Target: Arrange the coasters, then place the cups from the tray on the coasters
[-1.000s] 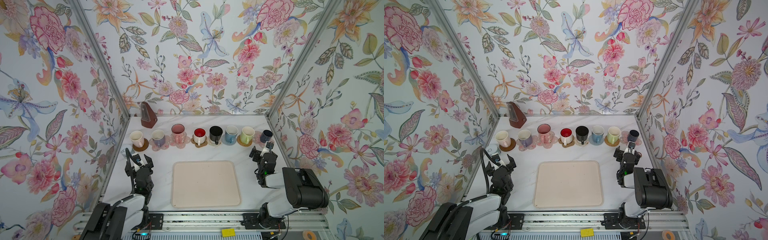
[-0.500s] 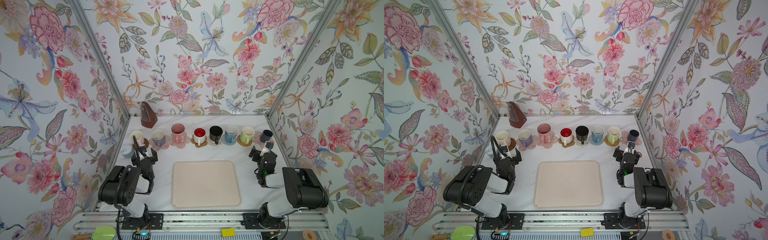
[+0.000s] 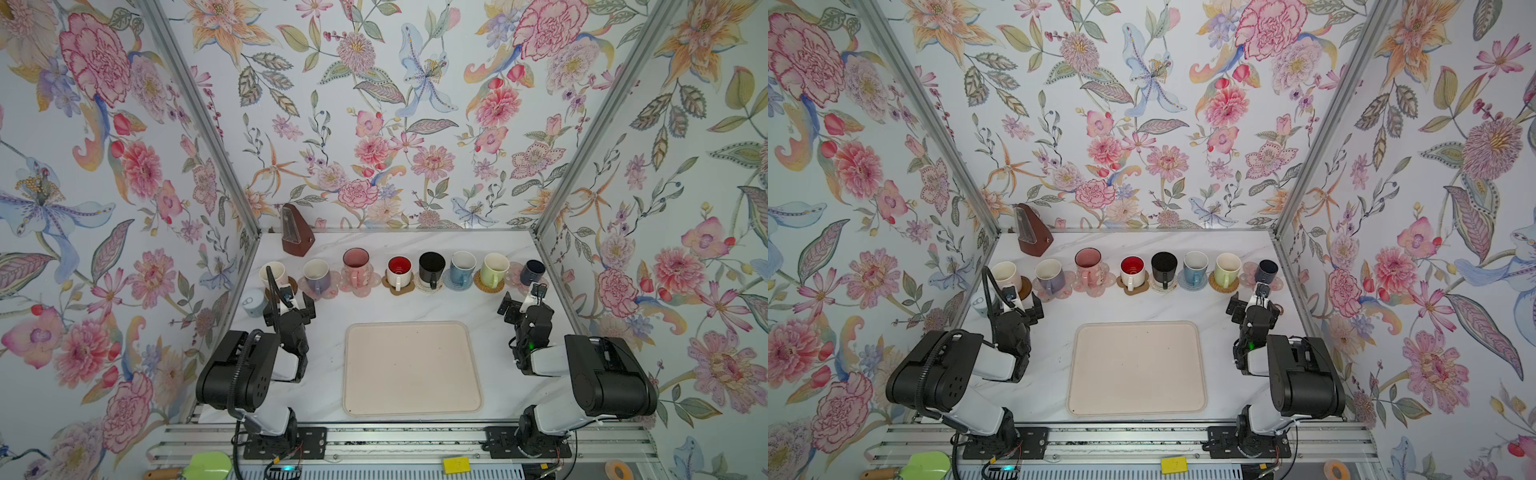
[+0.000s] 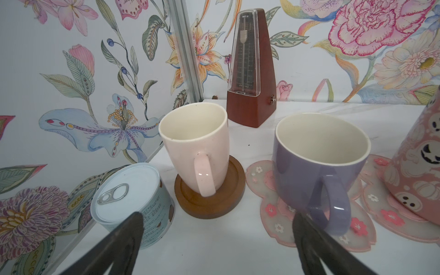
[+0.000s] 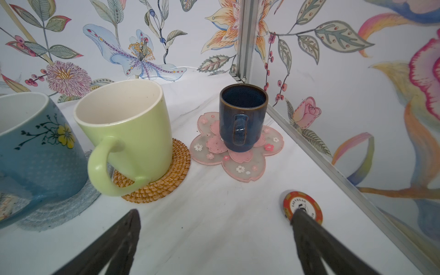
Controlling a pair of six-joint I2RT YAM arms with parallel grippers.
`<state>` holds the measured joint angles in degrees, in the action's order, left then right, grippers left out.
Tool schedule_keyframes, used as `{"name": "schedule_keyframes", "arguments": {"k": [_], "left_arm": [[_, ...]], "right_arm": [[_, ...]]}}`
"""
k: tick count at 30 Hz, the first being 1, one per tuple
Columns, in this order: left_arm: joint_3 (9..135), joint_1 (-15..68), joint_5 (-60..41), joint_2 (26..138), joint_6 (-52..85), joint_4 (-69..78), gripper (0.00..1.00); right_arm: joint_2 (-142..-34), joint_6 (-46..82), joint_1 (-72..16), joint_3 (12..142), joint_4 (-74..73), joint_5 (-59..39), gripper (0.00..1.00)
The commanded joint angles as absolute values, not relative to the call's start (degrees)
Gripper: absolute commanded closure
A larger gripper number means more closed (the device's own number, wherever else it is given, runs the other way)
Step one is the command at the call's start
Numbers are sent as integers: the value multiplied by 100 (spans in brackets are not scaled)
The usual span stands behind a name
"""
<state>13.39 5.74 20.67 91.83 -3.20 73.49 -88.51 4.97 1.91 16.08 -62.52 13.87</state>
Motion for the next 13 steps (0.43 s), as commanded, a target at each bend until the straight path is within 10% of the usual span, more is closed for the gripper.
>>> {"name": "schedule_keyframes", "arguments": {"k": [1, 13], "left_arm": [[1389, 526, 1989, 9138, -308, 7384, 1], [1389, 533, 1987, 9139, -308, 7389, 1]], "right_arm": [[-8877, 567, 213, 1671, -6363, 1346, 1], [-8874, 567, 220, 1673, -6359, 1332, 1]]}}
